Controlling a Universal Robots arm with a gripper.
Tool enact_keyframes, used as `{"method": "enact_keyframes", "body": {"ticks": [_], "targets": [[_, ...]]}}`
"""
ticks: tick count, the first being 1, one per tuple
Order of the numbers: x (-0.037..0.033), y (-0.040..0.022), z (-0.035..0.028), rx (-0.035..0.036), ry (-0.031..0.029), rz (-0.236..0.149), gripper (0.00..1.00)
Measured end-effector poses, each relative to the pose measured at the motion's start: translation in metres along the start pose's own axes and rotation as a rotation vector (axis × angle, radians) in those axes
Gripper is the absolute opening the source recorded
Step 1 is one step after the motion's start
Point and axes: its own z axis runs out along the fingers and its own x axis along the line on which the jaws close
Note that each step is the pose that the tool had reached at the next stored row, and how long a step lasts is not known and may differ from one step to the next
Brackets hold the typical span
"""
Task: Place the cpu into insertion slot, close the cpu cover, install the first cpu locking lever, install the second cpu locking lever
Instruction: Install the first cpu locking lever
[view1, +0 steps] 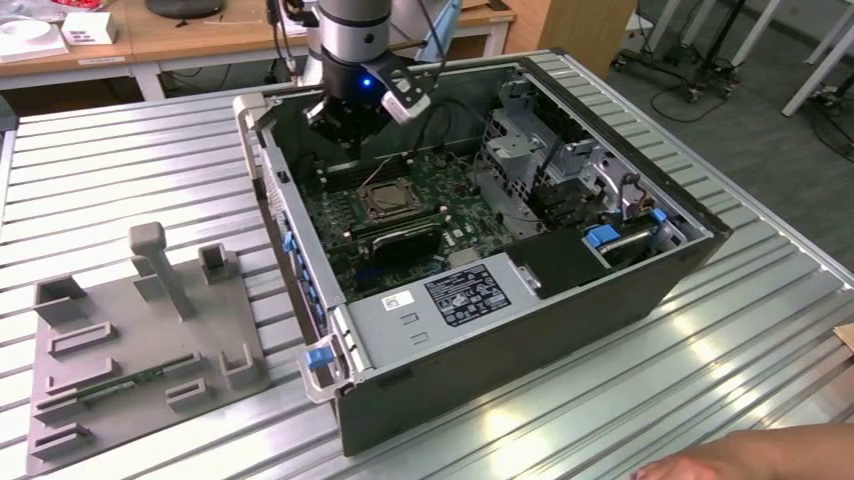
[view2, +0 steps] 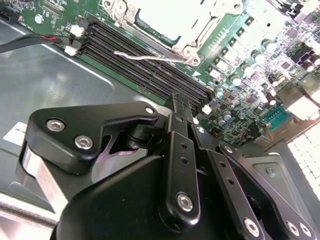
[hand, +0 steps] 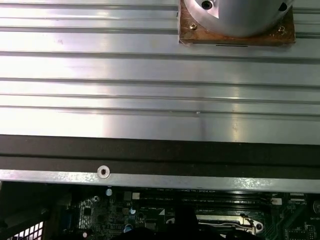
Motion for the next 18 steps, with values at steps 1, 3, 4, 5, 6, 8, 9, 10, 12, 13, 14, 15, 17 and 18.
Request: {"method": "enact_keyframes", "body": {"ticks": [1, 3, 4, 5, 6, 8, 9, 10, 12, 13, 14, 15, 17, 18], "targets": [[-0.0005, 0.0000, 0.0002, 0.0000, 0.0000, 0.000, 0.10], [-0.0019, 0.0000, 0.0006, 0.0005, 0.0001, 0.000, 0.10], [-0.0030, -0.0001, 0.0009, 0.0008, 0.0001, 0.000, 0.10], [-0.0043, -0.0002, 0.0013, 0.0014, 0.0000, 0.001, 0.10], [-0.0061, -0.0003, 0.0016, 0.0025, -0.0002, 0.002, 0.10], [-0.0099, -0.0005, 0.0025, 0.0040, -0.0009, 0.006, 0.10], [-0.0113, -0.0006, 0.0031, 0.0043, -0.0013, 0.008, 0.10], [-0.0125, -0.0007, 0.0037, 0.0045, -0.0016, 0.009, 0.10], [-0.0145, -0.0011, 0.0055, 0.0046, -0.0020, 0.012, 0.10], [-0.0156, -0.0013, 0.0067, 0.0048, -0.0022, 0.014, 0.10], [-0.0165, -0.0015, 0.0079, 0.0049, -0.0024, 0.015, 0.10], [-0.0173, -0.0017, 0.0090, 0.0049, -0.0026, 0.016, 0.10], [-0.0191, -0.0021, 0.0109, 0.0054, -0.0029, 0.018, 0.10], [-0.0198, -0.0022, 0.0117, 0.0057, -0.0030, 0.019, 0.10]]}}
